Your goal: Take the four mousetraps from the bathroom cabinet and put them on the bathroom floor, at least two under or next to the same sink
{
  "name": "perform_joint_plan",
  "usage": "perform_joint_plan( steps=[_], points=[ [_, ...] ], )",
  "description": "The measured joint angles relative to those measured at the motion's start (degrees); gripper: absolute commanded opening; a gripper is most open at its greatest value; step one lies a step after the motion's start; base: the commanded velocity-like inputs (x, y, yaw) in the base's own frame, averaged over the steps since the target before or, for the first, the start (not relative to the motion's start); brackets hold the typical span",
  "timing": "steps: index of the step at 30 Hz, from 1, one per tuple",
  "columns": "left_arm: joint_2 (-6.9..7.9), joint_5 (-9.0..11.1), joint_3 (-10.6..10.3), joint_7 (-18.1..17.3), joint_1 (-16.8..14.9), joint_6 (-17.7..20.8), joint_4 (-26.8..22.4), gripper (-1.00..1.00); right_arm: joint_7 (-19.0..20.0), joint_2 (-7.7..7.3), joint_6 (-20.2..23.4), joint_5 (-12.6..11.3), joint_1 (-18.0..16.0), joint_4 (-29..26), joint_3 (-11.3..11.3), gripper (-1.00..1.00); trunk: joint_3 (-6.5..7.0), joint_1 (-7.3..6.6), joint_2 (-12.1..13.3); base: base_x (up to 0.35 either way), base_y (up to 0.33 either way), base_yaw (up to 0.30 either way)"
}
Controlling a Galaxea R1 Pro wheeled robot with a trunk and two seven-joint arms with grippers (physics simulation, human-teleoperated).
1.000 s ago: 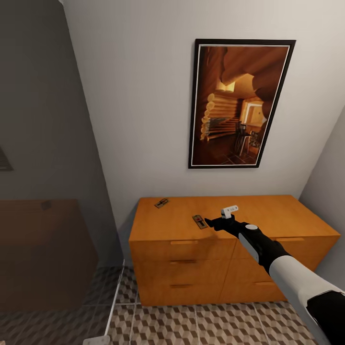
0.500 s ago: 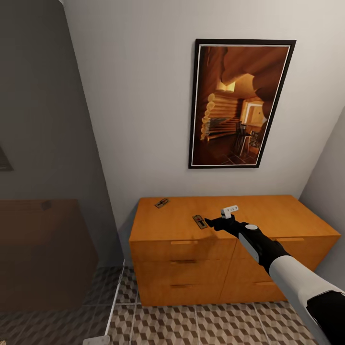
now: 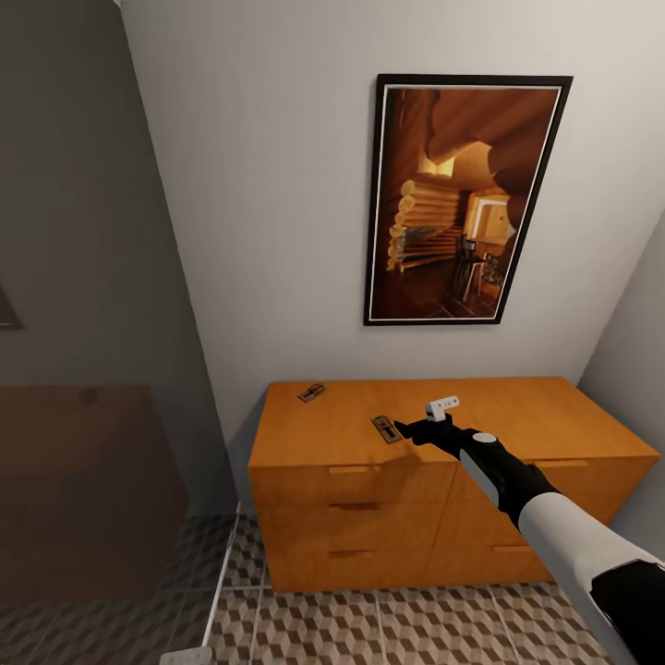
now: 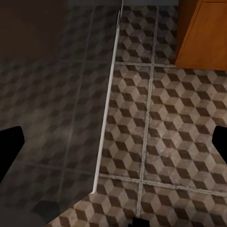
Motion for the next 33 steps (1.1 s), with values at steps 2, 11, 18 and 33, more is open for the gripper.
perform_joint_plan(
  steps=[2,11,18,33],
  points=[
    [0.0,0.0,0.0,0.0,0.0,0.0,0.0,1.0,0.0,0.01,0.0,0.0,0.0,0.0,0.0,1.0,0.0,0.0,0.0,0.007,0.0,0.0],
    [0.0,0.0,0.0,0.0,0.0,0.0,0.0,1.0,-0.4,0.03,0.0,0.0,0.0,0.4,0.0,1.0,0.0,0.0,0.0,0.002,0.0,0.0],
    [0.03,0.0,0.0,0.0,0.0,0.0,0.0,1.0,-0.4,0.3,0.0,0.0,0.0,0.6,0.0,1.0,0.0,0.0,0.0,0.0,0.0,0.0],
    [-0.01,0.0,0.0,0.0,0.0,0.0,0.0,1.0,-2.3,1.59,-0.1,0.1,0.0,1.4,-0.1,1.0,0.0,0.0,0.0,0.0,0.0,0.0]
  ],
)
